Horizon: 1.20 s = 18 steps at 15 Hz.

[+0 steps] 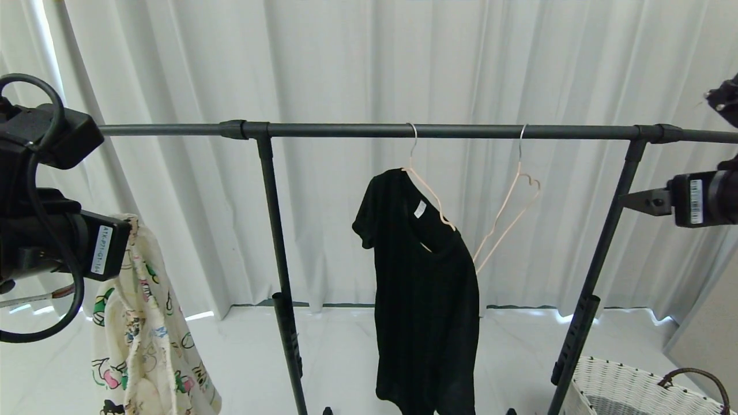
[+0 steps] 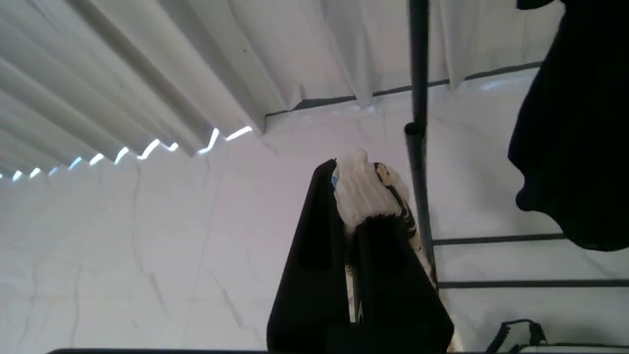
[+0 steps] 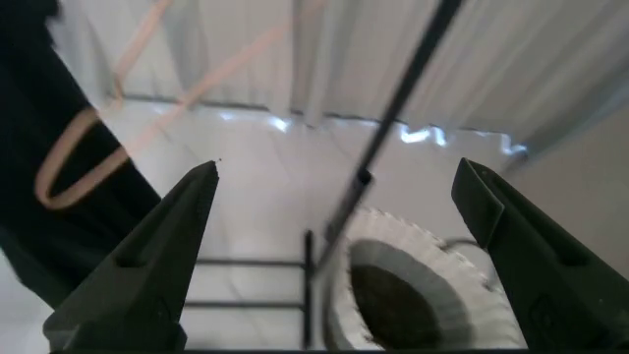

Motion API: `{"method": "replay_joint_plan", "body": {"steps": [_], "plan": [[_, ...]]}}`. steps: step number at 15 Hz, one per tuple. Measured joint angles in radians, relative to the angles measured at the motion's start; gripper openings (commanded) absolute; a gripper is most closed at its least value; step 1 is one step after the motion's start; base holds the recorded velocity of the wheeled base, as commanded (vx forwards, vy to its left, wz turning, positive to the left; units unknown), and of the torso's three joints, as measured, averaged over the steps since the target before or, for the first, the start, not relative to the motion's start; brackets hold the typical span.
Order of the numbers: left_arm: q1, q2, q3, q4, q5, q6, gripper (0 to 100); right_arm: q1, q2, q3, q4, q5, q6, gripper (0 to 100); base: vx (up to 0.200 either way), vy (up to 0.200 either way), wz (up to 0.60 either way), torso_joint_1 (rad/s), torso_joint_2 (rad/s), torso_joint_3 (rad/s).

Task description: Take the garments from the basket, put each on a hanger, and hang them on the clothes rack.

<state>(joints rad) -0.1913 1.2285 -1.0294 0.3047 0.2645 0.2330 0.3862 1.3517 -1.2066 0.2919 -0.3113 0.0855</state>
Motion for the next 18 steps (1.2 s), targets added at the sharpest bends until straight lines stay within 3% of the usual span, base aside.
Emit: {"method": "replay_joint_plan", "body": {"steps": [6, 10, 18], "plan": [[0.001, -0.001, 0.011, 0.0, 0.001, -0.001, 0, 0.14, 0.262, -0.185, -0.039, -0.041, 0.172, 100, 0.0, 0.0, 0.0, 0.0, 0.0, 0.0], [0.001, -0.013, 0.063, -0.06, 0.001, 0.0, 0, 0.167, 0.402, -0.289, -0.039, -0.053, 0.185, 100, 0.0, 0.0, 0.0, 0.0, 0.0, 0.0], [0.0, -0.017, 0.092, -0.086, 0.002, 0.0, 0, 0.141, 0.502, -0.297, -0.026, -0.07, 0.197, 100, 0.0, 0.0, 0.0, 0.0, 0.0, 0.0]]}}
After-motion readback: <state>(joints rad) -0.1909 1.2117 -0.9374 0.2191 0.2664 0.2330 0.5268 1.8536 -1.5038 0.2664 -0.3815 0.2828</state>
